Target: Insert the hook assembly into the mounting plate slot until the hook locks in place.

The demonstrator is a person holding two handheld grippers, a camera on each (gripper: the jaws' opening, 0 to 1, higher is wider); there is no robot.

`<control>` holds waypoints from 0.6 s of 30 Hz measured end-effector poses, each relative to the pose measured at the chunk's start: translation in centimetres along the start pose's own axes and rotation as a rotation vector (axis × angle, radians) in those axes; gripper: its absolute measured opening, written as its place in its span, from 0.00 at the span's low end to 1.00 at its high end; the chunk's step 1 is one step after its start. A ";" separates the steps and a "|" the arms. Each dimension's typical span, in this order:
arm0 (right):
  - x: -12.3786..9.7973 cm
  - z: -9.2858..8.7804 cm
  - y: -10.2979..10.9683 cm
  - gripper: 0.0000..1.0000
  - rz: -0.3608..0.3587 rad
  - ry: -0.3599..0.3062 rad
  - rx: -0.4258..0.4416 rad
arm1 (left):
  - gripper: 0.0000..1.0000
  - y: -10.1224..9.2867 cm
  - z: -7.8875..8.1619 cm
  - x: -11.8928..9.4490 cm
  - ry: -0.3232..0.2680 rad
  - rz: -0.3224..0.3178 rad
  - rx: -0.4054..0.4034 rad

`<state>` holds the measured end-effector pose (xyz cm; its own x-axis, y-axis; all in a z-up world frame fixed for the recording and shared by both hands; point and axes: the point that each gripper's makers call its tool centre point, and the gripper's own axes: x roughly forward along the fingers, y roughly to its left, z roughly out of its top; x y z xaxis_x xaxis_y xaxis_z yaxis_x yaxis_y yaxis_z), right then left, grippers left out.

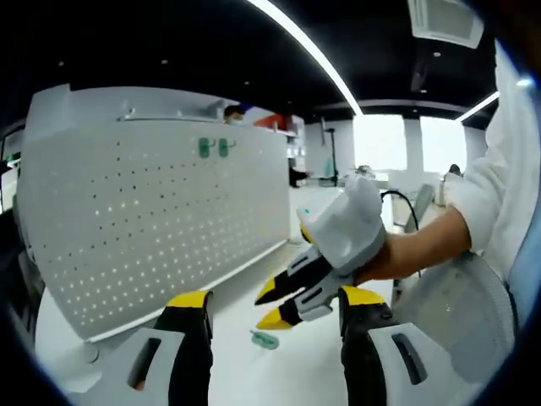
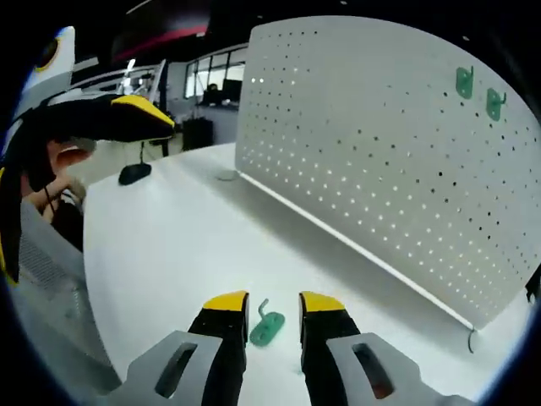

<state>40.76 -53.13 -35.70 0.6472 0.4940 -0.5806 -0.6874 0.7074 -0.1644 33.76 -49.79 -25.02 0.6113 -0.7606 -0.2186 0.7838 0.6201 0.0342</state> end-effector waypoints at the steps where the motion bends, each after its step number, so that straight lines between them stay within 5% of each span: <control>1: 0.1 -0.2 0.1 0.22 0.004 0.012 -0.004 | 0.62 0.0 0.0 0.0 0.000 0.001 0.001; 18: 2.6 -2.1 1.0 0.16 0.043 0.127 -0.007 | 0.61 0.2 0.0 -0.1 0.001 0.004 0.005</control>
<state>41.05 -52.23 -39.04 0.5708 0.4552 -0.6834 -0.7158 0.6837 -0.1425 33.87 -49.61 -25.05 0.6147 -0.7577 -0.2192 0.7816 0.6225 0.0400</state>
